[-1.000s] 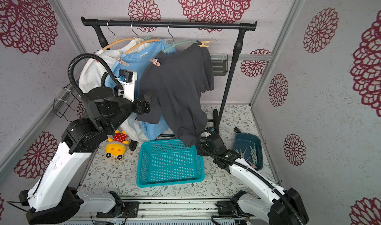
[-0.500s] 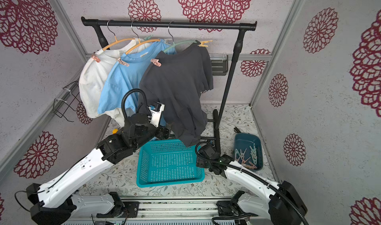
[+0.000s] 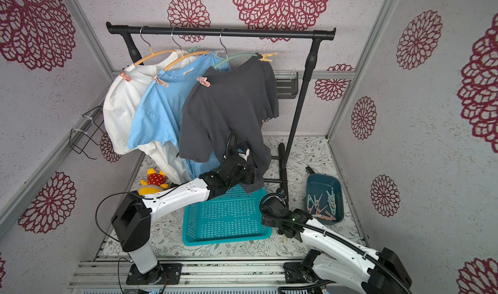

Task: Use clothespins to secure the t-shirt on both sides of the hanger
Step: Adjust the T-shirt on the hanger.

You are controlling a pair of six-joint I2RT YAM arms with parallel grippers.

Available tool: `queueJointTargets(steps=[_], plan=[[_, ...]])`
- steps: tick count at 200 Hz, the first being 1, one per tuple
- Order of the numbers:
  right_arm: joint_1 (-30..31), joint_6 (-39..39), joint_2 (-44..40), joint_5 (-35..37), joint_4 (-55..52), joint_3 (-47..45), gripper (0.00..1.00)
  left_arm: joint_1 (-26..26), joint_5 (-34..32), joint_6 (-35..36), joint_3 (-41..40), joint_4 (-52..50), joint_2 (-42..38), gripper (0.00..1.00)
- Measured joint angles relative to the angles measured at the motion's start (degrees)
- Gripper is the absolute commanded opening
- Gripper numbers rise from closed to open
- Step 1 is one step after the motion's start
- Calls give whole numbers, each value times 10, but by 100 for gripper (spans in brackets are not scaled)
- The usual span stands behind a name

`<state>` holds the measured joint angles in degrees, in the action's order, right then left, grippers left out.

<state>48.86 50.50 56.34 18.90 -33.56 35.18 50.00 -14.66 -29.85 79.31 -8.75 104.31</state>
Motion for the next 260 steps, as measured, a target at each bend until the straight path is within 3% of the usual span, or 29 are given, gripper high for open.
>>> queueJointTargets(steps=[41, 91, 153, 187, 260], plan=[[1, 11, -22, 12, -21, -9, 78, -5, -32, 8, 76, -2, 117, 67], [2, 23, -50, 24, -54, -17, 78, -44, -101, 50, 121, 5, 191, 64], [3, 27, -75, 36, -85, -20, 79, -82, -148, 86, 92, 9, 174, 66], [3, 22, -87, 35, -73, -20, 79, -73, -120, 101, 47, 3, 100, 68], [3, -83, -121, 76, 9, 27, 81, -24, -2, 159, -42, 28, -214, 78]])
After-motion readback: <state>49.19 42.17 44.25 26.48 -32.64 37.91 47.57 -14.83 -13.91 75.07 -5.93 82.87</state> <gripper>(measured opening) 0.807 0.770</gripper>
